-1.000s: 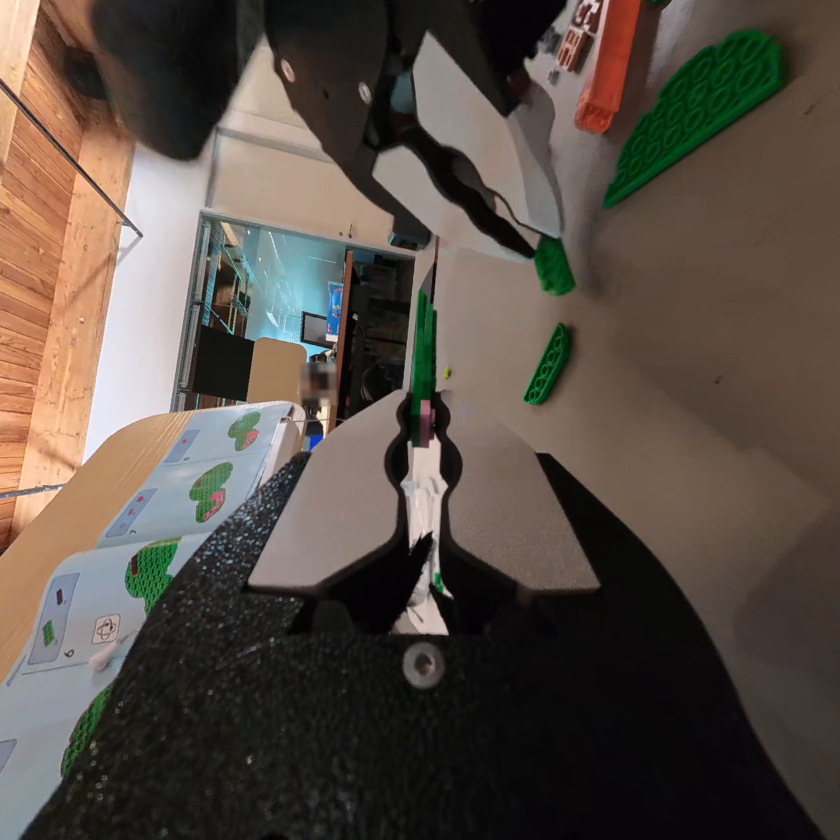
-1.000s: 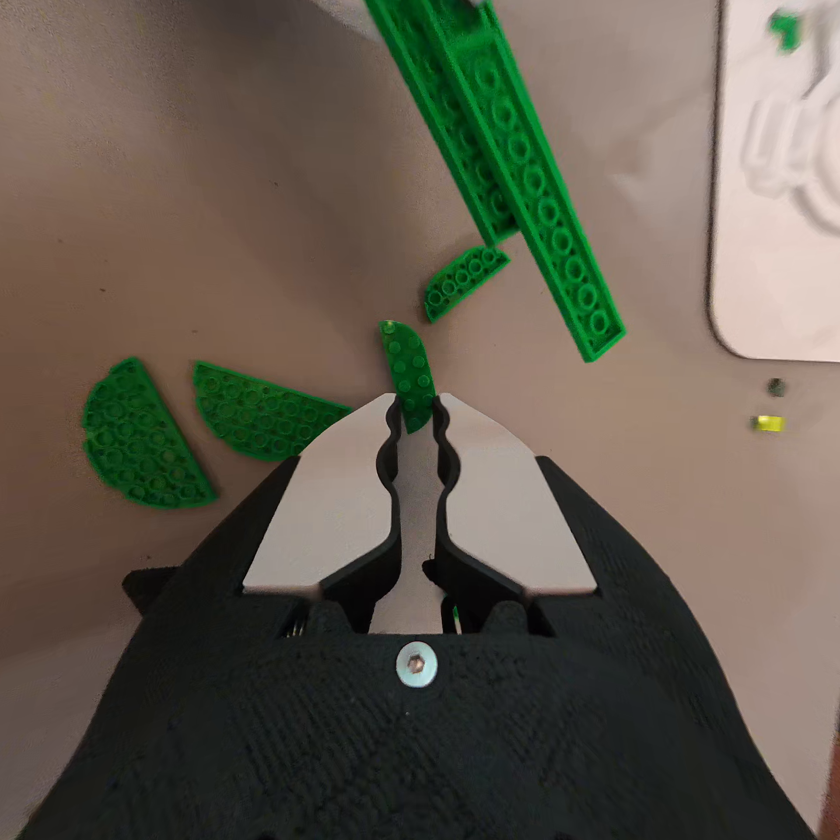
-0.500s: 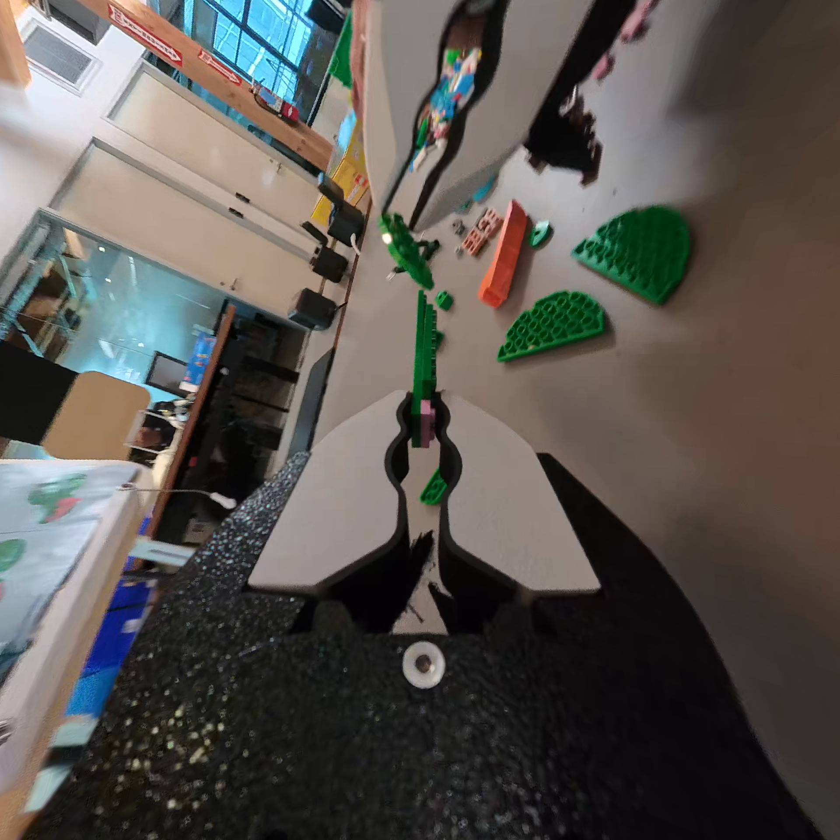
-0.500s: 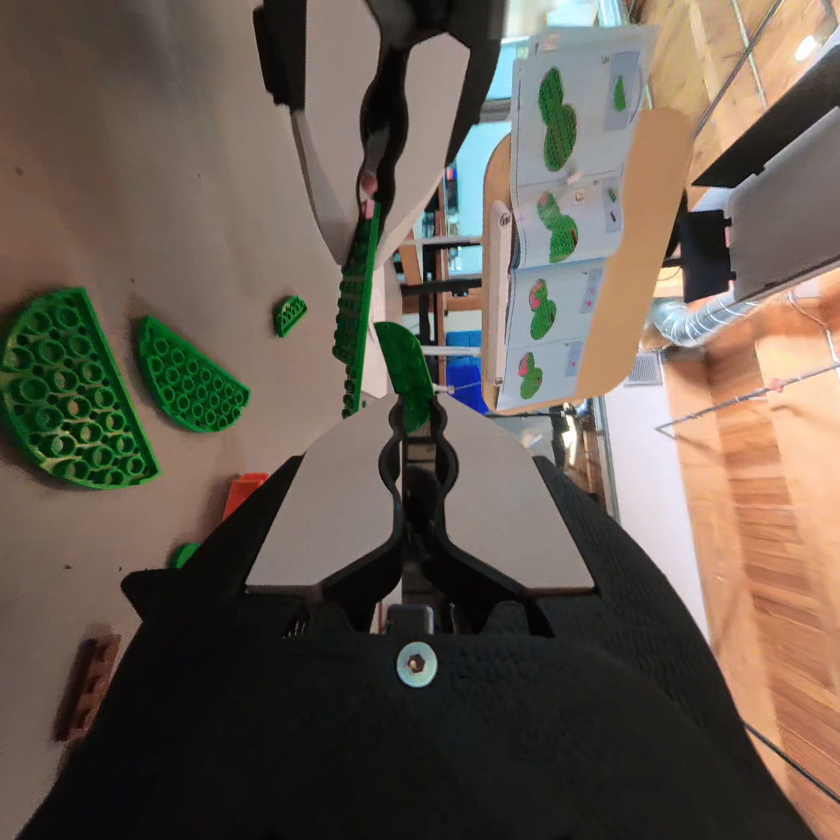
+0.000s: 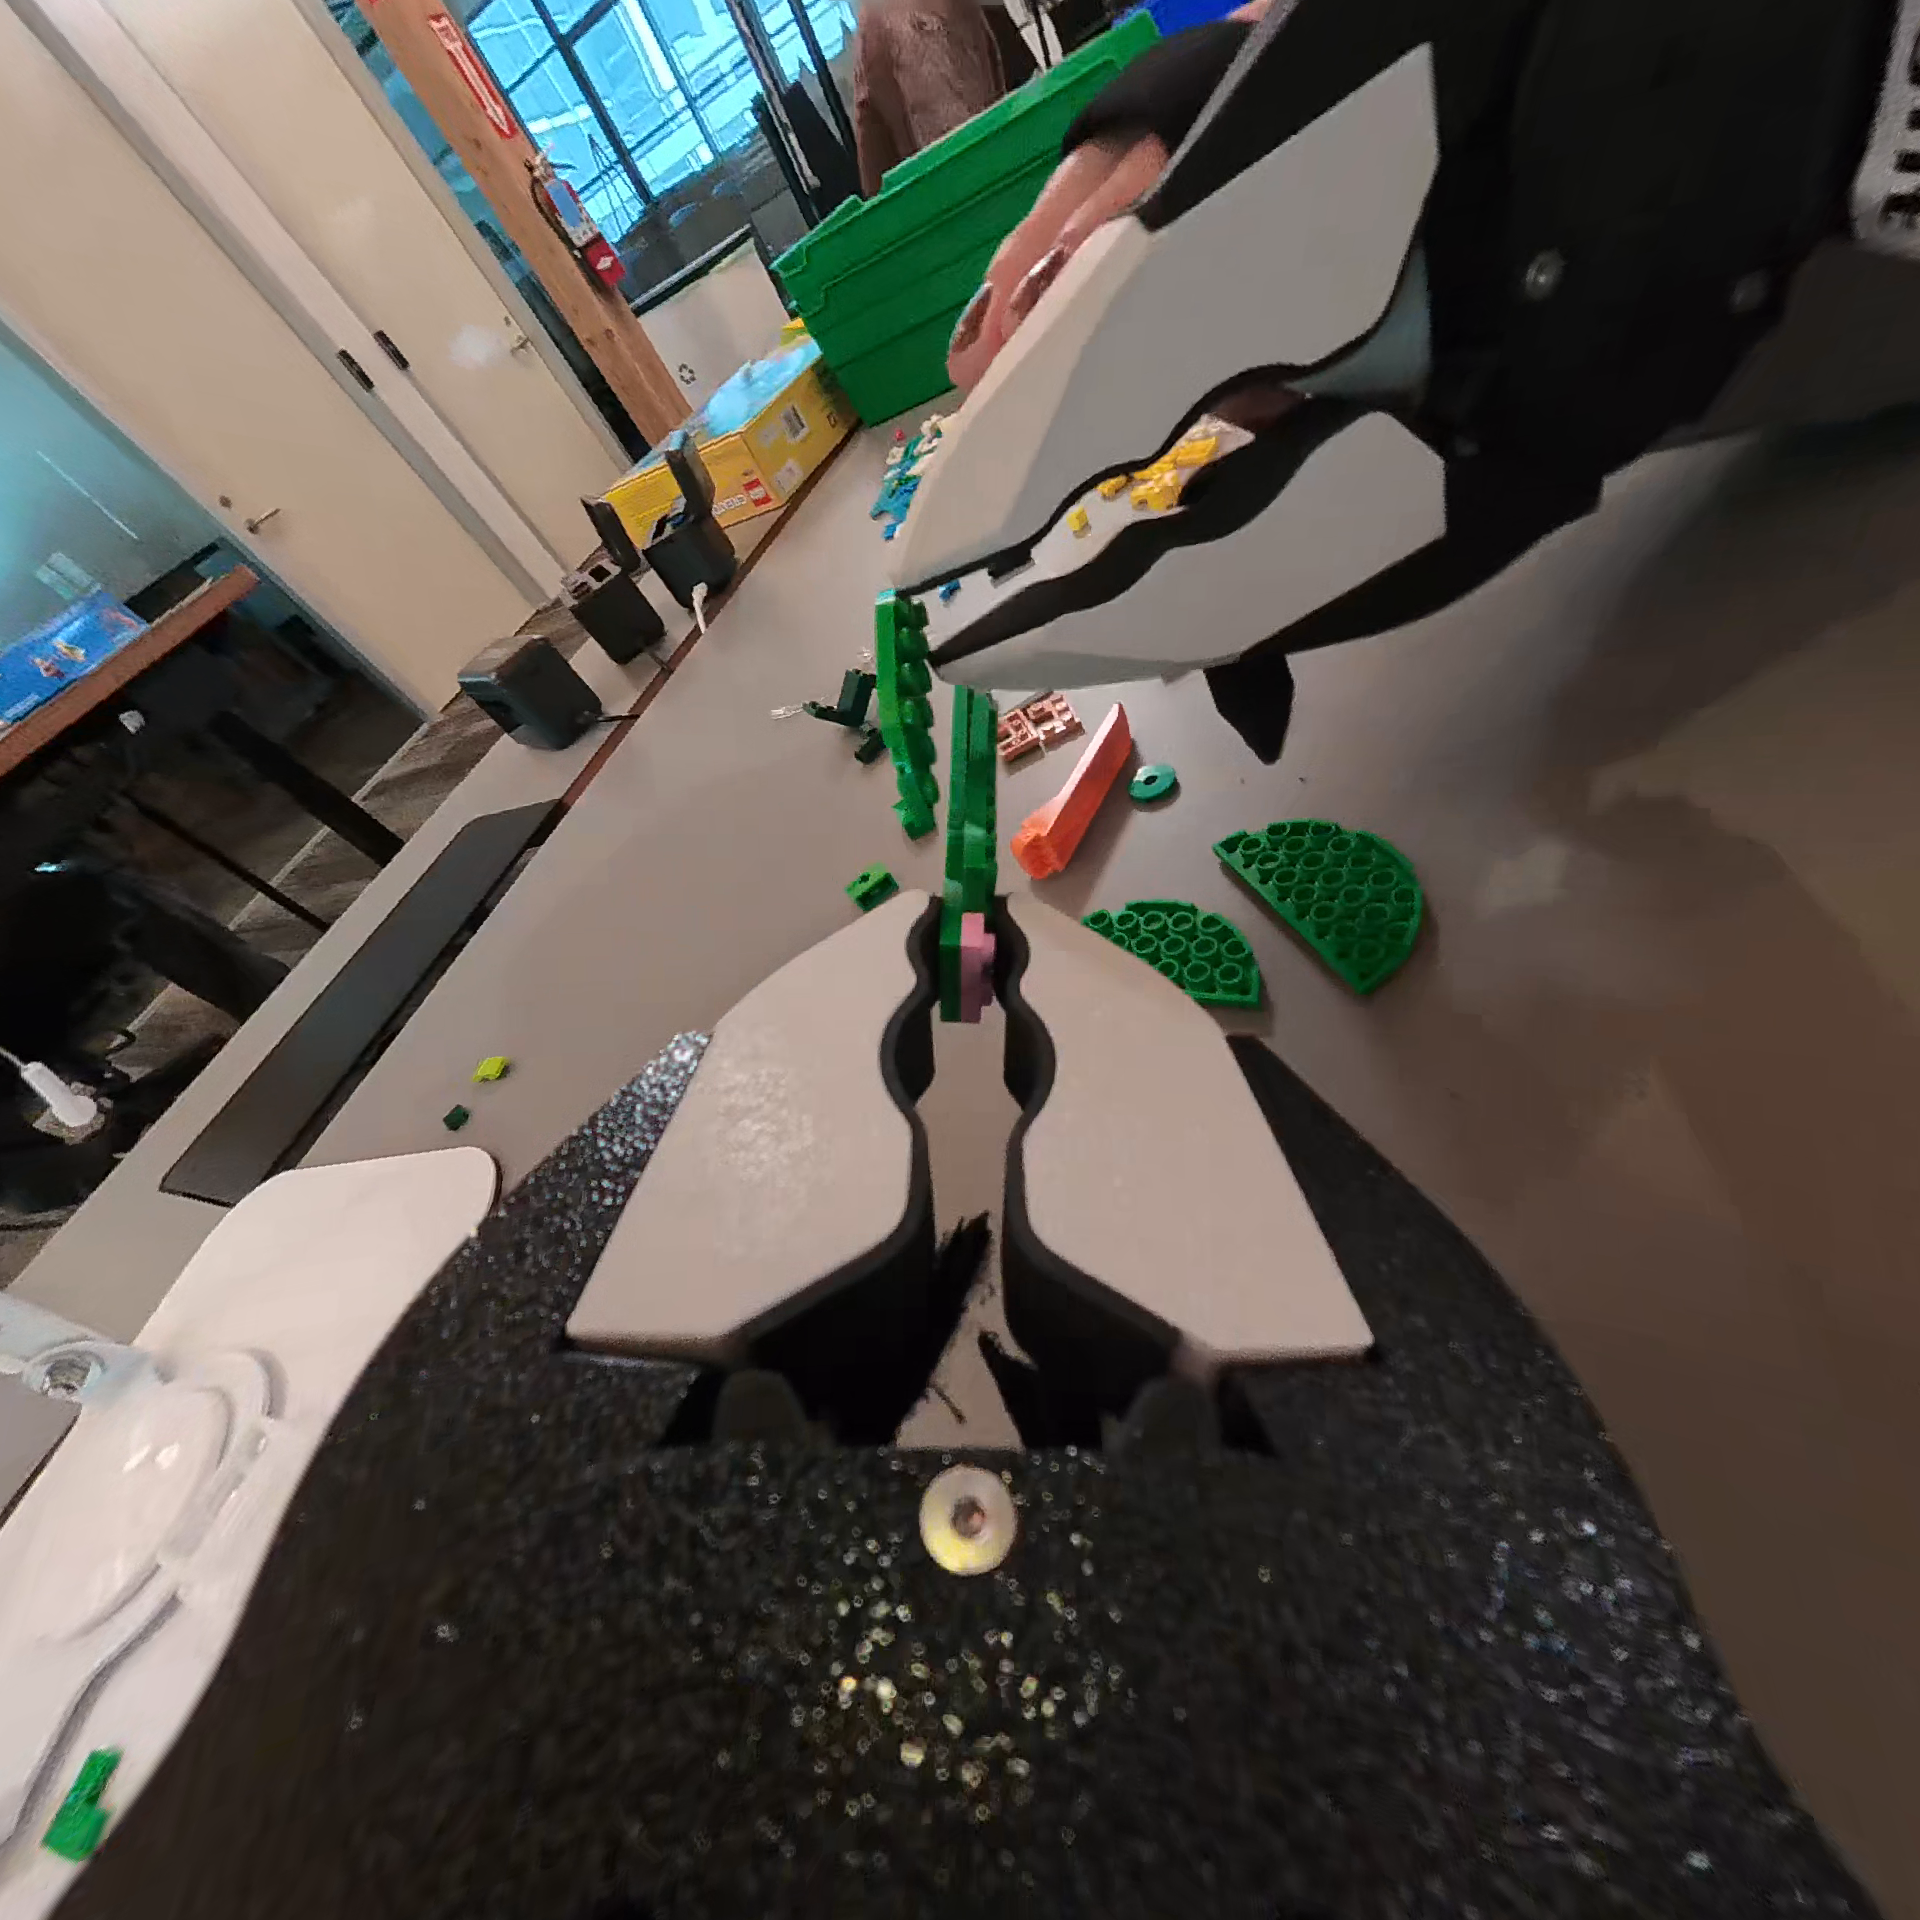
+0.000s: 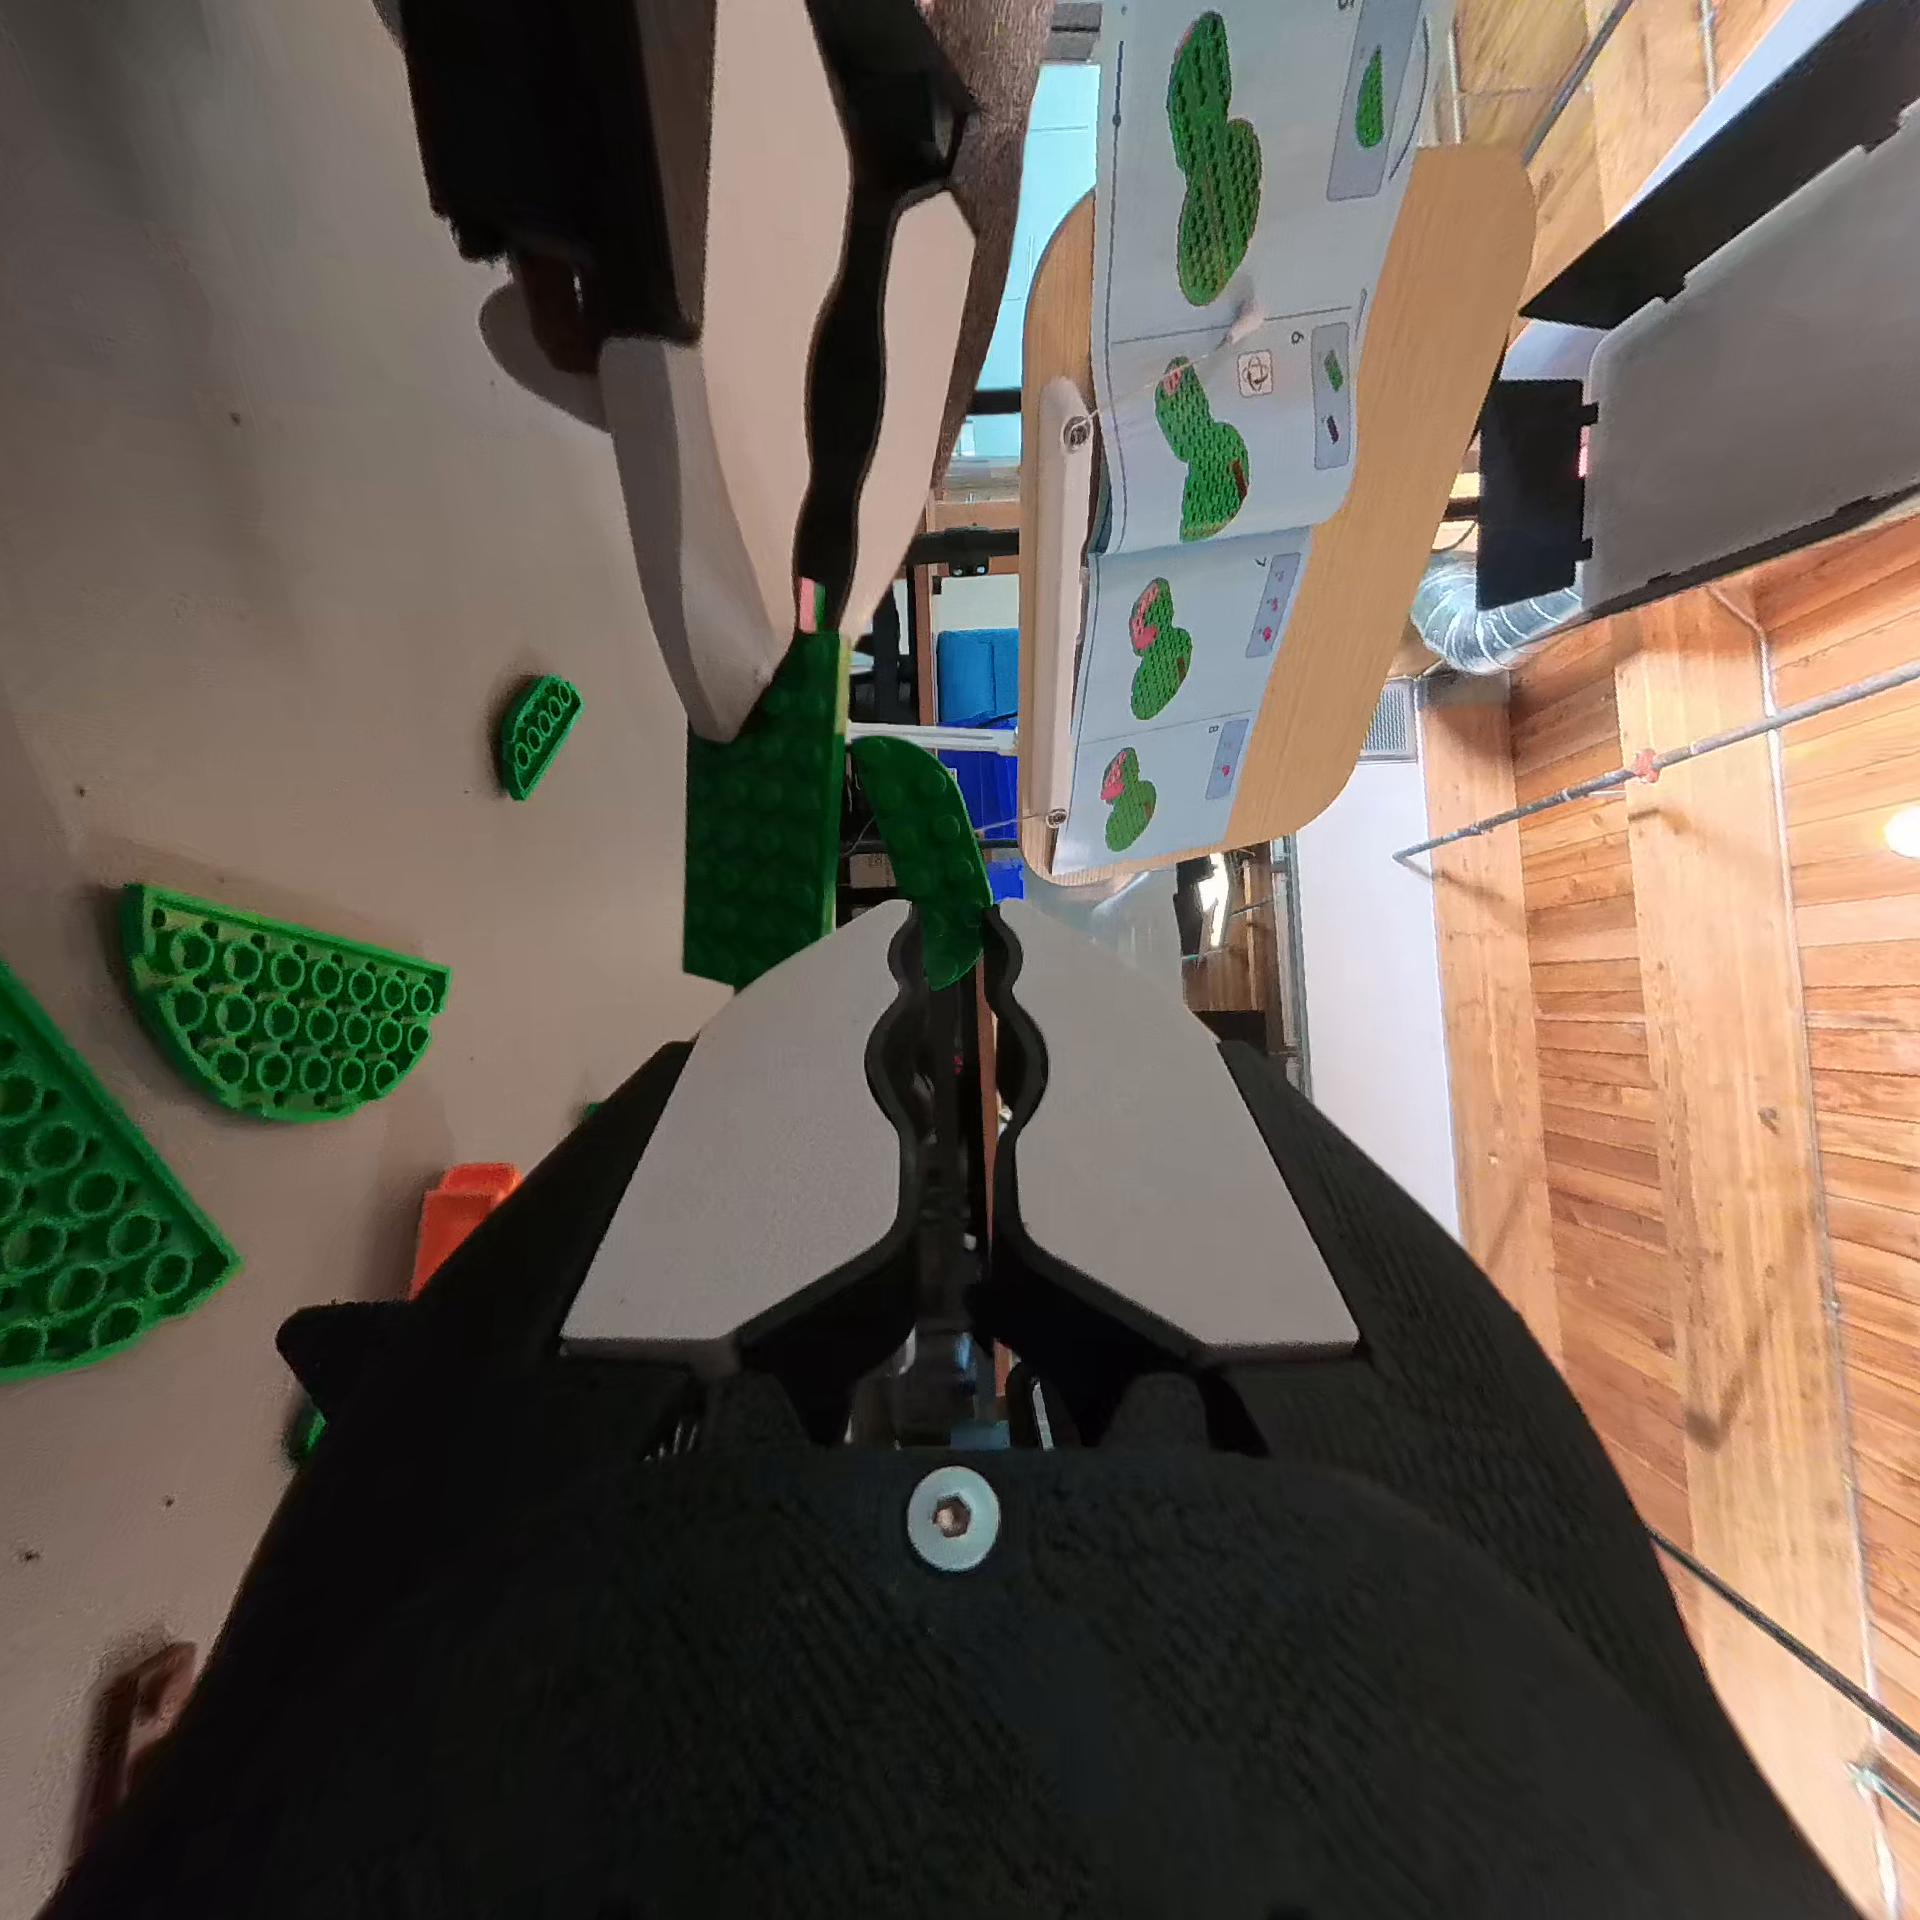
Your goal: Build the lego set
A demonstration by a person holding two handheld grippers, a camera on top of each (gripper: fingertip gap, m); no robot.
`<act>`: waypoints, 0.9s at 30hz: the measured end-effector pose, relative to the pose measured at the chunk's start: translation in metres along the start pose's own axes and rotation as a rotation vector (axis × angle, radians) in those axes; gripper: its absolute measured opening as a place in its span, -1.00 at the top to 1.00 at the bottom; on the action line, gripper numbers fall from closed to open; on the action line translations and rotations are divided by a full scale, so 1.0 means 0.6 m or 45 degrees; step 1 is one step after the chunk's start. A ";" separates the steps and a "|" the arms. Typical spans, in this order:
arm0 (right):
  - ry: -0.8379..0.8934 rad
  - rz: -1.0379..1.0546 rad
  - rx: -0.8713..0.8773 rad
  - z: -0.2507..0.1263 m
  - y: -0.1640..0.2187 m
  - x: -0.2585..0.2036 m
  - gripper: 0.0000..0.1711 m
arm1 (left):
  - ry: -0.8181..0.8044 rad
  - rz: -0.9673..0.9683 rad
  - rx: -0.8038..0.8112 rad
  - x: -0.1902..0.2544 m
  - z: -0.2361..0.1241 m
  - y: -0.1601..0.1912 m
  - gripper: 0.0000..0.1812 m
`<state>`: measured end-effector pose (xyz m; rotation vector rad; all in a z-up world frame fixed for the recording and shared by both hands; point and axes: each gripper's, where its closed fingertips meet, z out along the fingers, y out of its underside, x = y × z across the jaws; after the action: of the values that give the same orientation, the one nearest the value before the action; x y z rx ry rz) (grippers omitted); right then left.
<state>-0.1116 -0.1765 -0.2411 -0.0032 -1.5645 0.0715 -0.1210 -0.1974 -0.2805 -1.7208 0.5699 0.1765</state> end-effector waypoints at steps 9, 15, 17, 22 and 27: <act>0.097 -0.126 0.016 0.001 -0.018 -0.001 0.90 | -0.040 0.004 0.041 -0.004 0.000 -0.008 0.91; 0.227 -0.182 0.086 -0.007 -0.032 0.017 0.90 | -0.122 0.160 0.126 -0.010 -0.010 -0.030 0.91; 0.294 -0.191 0.123 -0.014 -0.036 0.026 0.89 | -0.138 0.202 0.175 -0.009 -0.016 -0.041 0.91; 0.355 -0.200 0.203 -0.025 -0.046 0.031 0.90 | -0.148 0.252 0.212 -0.006 -0.020 -0.053 0.91; 0.279 -0.101 0.253 -0.028 -0.046 0.029 0.90 | -0.099 0.201 0.221 0.000 -0.018 -0.052 0.91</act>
<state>-0.0937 -0.2023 -0.2227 0.2011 -1.3318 0.1587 -0.1085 -0.2040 -0.2504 -1.4952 0.6449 0.2961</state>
